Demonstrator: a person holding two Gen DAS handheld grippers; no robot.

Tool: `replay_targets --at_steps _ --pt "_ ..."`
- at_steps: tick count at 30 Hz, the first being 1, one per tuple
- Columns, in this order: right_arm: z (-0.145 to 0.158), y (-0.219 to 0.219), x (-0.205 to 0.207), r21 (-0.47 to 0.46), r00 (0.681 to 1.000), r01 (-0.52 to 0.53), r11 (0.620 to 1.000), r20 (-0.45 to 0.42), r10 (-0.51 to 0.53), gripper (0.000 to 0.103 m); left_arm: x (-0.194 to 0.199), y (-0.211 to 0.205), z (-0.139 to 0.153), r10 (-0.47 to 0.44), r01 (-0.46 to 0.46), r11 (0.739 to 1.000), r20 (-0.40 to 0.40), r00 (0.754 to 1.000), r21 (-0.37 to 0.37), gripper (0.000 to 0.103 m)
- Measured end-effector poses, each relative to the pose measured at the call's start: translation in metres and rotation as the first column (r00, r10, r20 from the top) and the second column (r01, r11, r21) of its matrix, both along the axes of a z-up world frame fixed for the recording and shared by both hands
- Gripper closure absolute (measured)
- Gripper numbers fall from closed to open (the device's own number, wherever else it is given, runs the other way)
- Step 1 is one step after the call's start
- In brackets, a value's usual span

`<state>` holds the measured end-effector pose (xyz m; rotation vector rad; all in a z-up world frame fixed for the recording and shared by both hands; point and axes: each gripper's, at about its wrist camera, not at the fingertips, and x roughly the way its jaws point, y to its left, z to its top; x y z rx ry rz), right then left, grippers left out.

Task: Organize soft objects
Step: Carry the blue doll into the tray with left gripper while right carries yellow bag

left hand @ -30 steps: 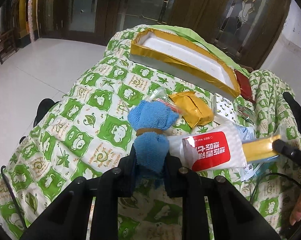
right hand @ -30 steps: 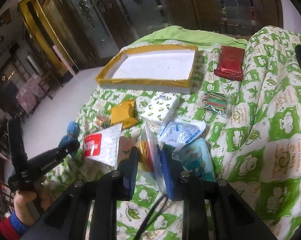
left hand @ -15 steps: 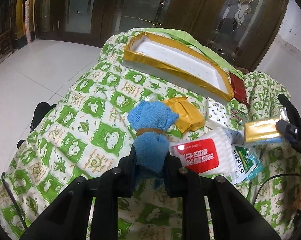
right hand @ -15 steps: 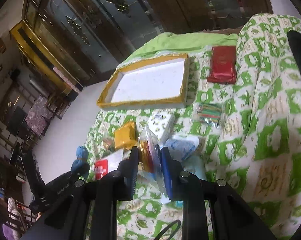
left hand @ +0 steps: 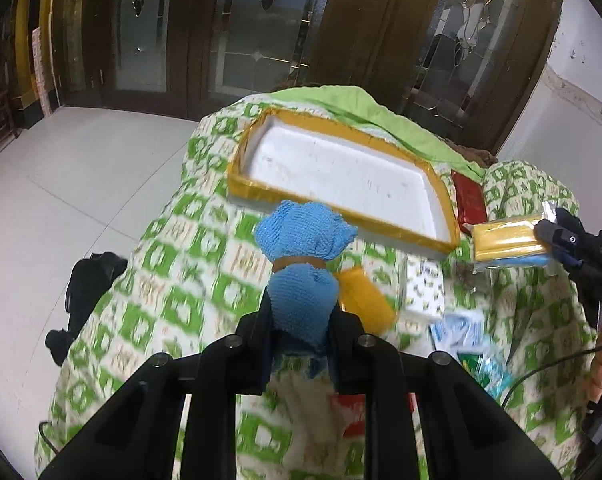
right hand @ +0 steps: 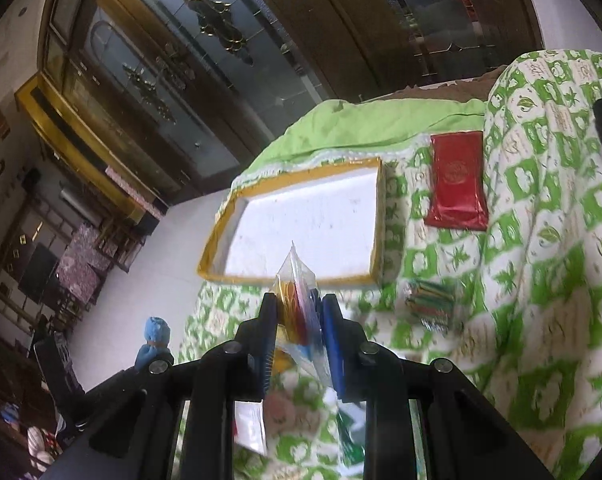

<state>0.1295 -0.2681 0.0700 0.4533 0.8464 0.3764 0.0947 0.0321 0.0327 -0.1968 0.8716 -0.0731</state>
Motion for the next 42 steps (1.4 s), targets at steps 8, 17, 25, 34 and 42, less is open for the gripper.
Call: replay_targets --at_steps 8,17,25,34,42 --pt "-0.013 0.01 0.048 0.032 0.999 0.029 0.999 -0.041 -0.028 0.079 0.051 -0.009 0.001 -0.017 0.017 0.999 -0.01 1.0 0.033 0.082" --pt "-0.043 0.017 0.1 0.052 0.991 0.054 0.997 -0.124 -0.047 0.079 0.115 -0.01 -0.015 -0.019 0.021 1.0 -0.046 0.999 0.024 0.082" --pt "-0.078 0.028 0.122 0.084 0.98 0.057 0.995 -0.195 -0.04 0.079 0.166 -0.016 -0.032 -0.029 0.032 0.999 -0.075 0.997 0.034 0.082" --pt "-0.103 0.052 0.138 0.12 0.972 0.014 0.993 -0.235 0.015 0.079 0.196 -0.015 -0.063 -0.002 0.011 0.998 -0.136 0.991 0.063 0.082" --pt "-0.111 0.076 0.144 0.05 0.979 -0.038 0.998 -0.199 0.047 0.077 0.197 -0.019 -0.072 -0.01 0.025 0.993 -0.136 0.991 0.114 0.078"
